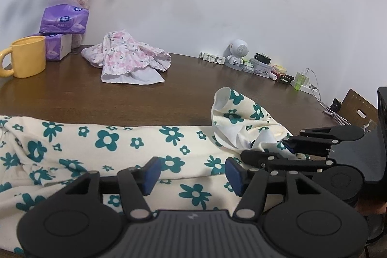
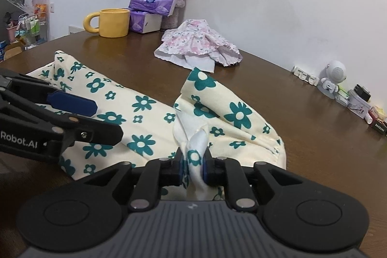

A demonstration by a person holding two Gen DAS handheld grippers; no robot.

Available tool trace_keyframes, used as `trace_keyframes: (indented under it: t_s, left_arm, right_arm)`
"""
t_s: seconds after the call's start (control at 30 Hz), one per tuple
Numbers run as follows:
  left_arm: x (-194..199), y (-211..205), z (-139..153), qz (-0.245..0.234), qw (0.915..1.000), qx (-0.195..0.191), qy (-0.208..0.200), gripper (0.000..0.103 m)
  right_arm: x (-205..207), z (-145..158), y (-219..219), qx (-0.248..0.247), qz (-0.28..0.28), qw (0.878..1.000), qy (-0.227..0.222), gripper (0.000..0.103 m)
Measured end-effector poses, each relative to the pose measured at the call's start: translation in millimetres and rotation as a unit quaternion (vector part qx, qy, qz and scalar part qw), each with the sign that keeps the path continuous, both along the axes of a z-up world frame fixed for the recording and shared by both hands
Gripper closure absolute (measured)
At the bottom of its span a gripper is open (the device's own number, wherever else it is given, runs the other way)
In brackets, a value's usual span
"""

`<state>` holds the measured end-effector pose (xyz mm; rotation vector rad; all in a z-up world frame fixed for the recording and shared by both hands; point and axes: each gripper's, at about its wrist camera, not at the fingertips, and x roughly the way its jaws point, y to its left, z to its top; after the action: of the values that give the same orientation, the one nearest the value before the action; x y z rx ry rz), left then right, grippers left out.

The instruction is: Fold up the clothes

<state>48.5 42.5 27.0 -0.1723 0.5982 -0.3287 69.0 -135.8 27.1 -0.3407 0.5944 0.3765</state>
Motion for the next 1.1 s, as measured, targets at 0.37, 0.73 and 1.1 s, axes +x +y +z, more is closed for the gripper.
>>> trace_keyframes:
  t_s: [0.37,0.73,1.1]
  left_arm:
    - [-7,14,9,0.042,0.9990,-0.016,0.000,0.037]
    - [-15,-18,24,-0.016,0.9996,-0.020,-0.011,0.031]
    - [-17,-82,14,-0.118,0.9918,0.048,-0.002,0.035]
  right_arm:
    - [-5,19,-27,0.129,0.032,0.991,0.033,0.057]
    - [-25,39,-92,0.183,-0.033,0.982,-0.013,0.054]
    - [-45,16,-131,0.169,-0.062,0.984,0.004,0.067]
